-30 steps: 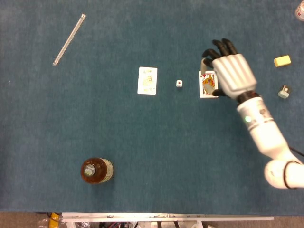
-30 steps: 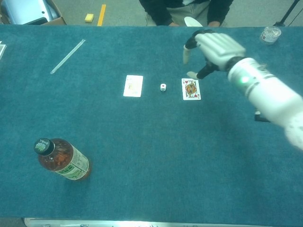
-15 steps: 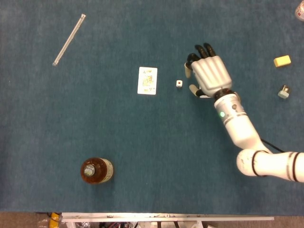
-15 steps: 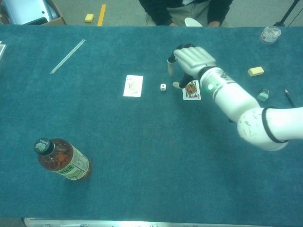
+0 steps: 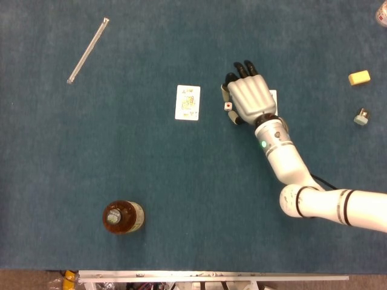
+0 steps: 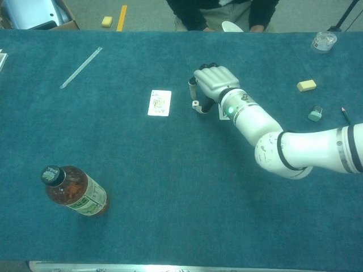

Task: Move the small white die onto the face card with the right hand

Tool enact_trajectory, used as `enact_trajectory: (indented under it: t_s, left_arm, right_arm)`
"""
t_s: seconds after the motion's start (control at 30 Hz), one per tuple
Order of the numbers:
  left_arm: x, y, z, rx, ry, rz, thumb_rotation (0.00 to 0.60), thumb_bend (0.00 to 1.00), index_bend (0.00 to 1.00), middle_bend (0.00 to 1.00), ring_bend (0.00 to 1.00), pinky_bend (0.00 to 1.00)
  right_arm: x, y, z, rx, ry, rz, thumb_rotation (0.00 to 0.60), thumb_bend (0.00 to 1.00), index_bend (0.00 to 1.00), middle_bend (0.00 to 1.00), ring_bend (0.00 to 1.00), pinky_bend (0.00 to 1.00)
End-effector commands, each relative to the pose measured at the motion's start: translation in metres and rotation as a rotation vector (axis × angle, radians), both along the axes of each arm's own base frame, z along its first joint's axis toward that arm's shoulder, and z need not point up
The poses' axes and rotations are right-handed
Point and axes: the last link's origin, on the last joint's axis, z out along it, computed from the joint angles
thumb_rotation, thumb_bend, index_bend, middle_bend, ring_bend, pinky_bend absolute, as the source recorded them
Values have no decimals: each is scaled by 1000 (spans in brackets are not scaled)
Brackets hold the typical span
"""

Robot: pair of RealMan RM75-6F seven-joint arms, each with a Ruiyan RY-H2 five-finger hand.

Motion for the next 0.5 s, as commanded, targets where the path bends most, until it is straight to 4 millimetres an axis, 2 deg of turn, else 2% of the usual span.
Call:
enact_trajectory:
  t_s: [0.03,0.5]
  left_arm:
    - [-1,0,1,2,0,0,600,444,227,171,37,48]
    - [-5,2,0,-2,1,10,600,444,227,170,37,48]
  right_arm:
    - [4,-2,-2,-1,-6,4,600,242,478,286,57,0]
    - [2,-5,-9,0,24,5,600,241,473,286,51,0]
